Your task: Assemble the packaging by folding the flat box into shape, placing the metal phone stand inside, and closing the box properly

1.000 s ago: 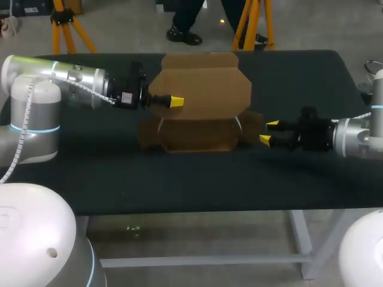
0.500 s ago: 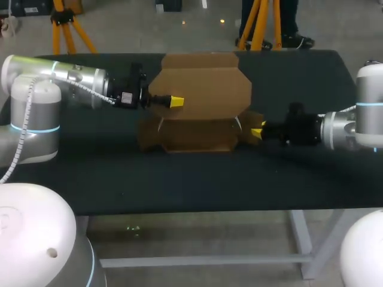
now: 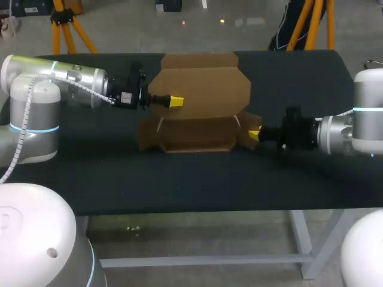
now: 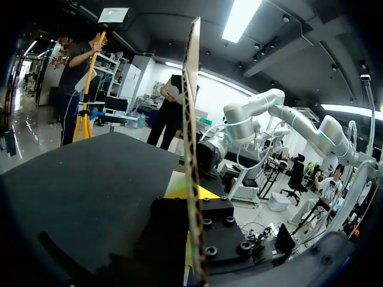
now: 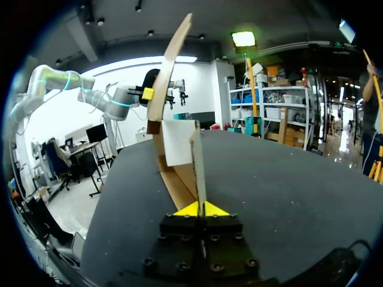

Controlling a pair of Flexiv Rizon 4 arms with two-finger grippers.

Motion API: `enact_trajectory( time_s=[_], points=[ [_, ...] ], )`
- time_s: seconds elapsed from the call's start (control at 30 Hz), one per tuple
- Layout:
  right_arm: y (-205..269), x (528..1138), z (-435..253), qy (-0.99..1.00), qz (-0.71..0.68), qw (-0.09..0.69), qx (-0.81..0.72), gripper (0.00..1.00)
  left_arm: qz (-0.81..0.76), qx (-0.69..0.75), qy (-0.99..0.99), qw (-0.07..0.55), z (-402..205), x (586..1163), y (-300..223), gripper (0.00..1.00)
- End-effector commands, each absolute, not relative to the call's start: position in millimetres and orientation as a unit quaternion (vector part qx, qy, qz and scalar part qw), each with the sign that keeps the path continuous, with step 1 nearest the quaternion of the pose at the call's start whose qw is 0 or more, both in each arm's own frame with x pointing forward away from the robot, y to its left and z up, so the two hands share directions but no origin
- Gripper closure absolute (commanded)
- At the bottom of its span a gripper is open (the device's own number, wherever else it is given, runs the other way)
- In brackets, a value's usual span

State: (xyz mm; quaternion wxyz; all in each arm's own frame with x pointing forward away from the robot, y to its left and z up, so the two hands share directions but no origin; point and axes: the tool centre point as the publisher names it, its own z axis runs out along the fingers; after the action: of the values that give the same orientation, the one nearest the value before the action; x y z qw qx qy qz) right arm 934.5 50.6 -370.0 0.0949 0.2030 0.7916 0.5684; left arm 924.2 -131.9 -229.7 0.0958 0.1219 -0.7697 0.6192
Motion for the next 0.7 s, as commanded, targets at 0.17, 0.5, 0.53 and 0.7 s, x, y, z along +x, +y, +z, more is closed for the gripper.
enact_trajectory(
  time_s=[0.17,0.5,0.53,0.7],
  points=[
    [63.0,923.5,-371.9,0.787,0.569,0.103,0.215,0.85,0.619,0.121,-0.770,0.097,-233.1,924.0,-133.3,1.00],
    [73.5,918.1,-373.2,0.783,0.570,0.105,0.226,0.47,0.619,0.121,-0.770,0.097,-233.1,924.0,-133.3,1.00],
    [74.9,916.7,-373.0,0.783,0.570,0.106,0.227,0.47,0.619,0.121,-0.770,0.097,-233.1,924.0,-133.3,1.00],
    [83.8,909.1,-373.4,0.782,0.569,0.109,0.228,0.52,0.619,0.121,-0.770,0.097,-233.1,924.0,-133.3,1.00]
  ],
)
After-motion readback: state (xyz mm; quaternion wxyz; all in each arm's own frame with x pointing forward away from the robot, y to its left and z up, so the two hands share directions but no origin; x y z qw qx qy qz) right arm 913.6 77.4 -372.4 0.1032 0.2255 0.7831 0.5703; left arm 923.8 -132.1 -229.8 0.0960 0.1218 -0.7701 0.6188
